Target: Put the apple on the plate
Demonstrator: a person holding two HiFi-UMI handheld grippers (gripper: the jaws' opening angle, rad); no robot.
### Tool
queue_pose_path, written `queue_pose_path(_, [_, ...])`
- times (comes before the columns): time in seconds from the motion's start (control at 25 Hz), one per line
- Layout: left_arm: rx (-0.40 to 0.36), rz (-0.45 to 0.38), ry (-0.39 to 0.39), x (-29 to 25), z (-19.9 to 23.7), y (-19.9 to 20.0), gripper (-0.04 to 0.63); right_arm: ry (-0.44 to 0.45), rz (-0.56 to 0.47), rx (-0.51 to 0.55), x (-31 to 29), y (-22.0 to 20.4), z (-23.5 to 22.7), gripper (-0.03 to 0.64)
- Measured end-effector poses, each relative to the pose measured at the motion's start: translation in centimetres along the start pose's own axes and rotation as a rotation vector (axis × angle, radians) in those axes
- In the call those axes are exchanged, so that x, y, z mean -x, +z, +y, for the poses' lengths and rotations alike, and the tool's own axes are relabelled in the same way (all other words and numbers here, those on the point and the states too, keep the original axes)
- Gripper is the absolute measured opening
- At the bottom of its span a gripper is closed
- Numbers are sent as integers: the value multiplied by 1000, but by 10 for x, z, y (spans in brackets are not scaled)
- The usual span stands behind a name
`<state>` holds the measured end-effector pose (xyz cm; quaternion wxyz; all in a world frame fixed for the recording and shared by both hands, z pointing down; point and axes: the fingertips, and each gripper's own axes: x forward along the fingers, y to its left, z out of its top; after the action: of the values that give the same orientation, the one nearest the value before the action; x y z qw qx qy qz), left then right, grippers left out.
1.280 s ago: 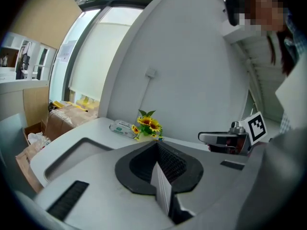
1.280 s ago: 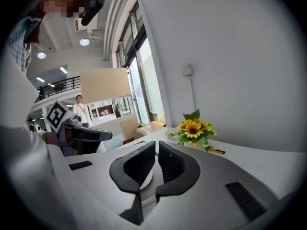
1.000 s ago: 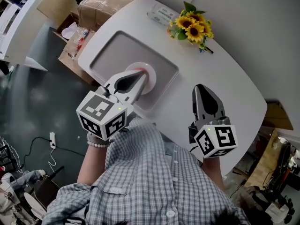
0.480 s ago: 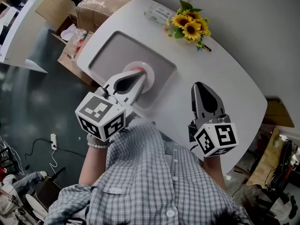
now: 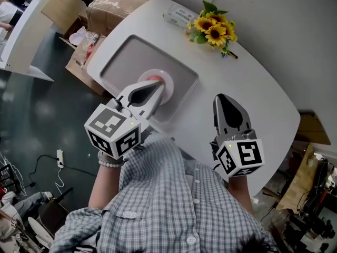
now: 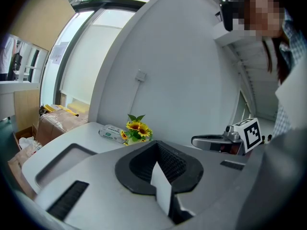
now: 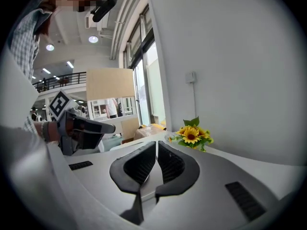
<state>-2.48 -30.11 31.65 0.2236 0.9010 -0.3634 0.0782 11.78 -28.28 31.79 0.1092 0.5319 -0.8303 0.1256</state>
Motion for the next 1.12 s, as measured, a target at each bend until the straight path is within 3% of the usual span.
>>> queue_pose_path(0.16, [12,5,7,-2,2,-2,9,26,11,-37,1,-6,1,30])
queue_pose_path(1.12, [44,11,24,-1,5,-7,9,4,34,-34,3,-11,-6,29])
